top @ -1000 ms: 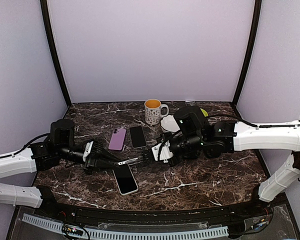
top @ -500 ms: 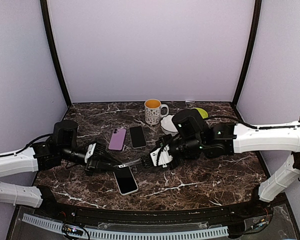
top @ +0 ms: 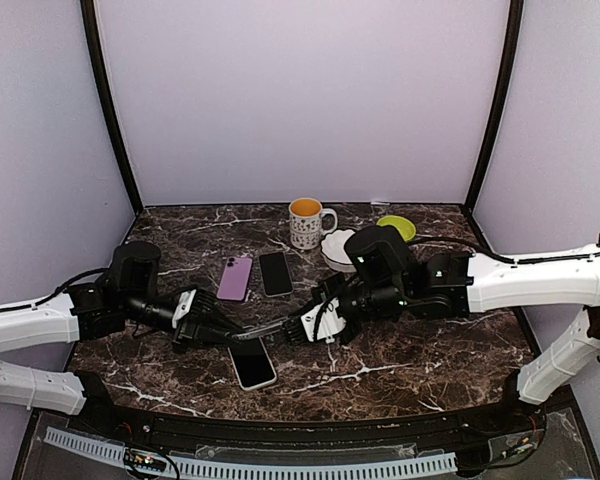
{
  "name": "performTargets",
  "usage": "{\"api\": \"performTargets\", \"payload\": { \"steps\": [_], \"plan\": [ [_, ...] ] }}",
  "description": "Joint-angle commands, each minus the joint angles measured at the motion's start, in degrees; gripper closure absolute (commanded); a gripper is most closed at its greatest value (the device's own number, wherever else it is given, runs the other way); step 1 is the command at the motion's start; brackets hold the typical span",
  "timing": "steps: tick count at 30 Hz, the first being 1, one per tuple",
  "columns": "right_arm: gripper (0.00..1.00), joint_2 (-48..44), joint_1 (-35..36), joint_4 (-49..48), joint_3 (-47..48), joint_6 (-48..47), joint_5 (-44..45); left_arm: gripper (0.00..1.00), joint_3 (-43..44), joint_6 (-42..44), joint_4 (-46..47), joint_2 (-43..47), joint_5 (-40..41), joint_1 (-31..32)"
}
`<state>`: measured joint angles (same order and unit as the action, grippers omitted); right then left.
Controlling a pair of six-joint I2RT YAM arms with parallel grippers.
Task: Take the phone out of the phone case
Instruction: Remove the top left corner of the phone case.
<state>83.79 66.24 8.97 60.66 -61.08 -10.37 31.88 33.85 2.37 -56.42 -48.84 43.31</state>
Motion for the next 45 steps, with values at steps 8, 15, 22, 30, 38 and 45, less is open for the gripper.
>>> {"api": "performTargets", "payload": {
  "steps": [8,15,22,30,38,45],
  "plan": [
    [1.0,-2.7,3.2,-12.4,0.2,-7.6,0.2,0.79,1.8,-3.5,-3.1,-1.7,-4.2,1.0],
    [1.0,-3.6,3.6,-13.6,-0.8,-9.2,1.0,0.78,2.3,-4.0,-4.6,-2.8,-5.2,1.0],
    [1.0,-3.9,4.2,-15.8,-1.9,-10.6,1.7,0.78,2.4,-4.2,-5.2,-3.0,-5.0,1.0],
    [1.0,-4.4,5.1,-18.7,-3.8,-13.9,3.7,0.76,3.0,-4.6,-6.4,-3.9,-5.9,1.0],
    [1.0,-4.5,5.5,-20.2,-4.3,-14.3,3.5,0.79,3.0,-3.3,-6.5,-3.3,-3.4,1.0],
    [1.0,-4.0,5.7,-19.6,-4.0,-13.3,3.6,0.68,3.3,-2.3,-6.1,-2.7,-0.5,1.0]
  ]
}}
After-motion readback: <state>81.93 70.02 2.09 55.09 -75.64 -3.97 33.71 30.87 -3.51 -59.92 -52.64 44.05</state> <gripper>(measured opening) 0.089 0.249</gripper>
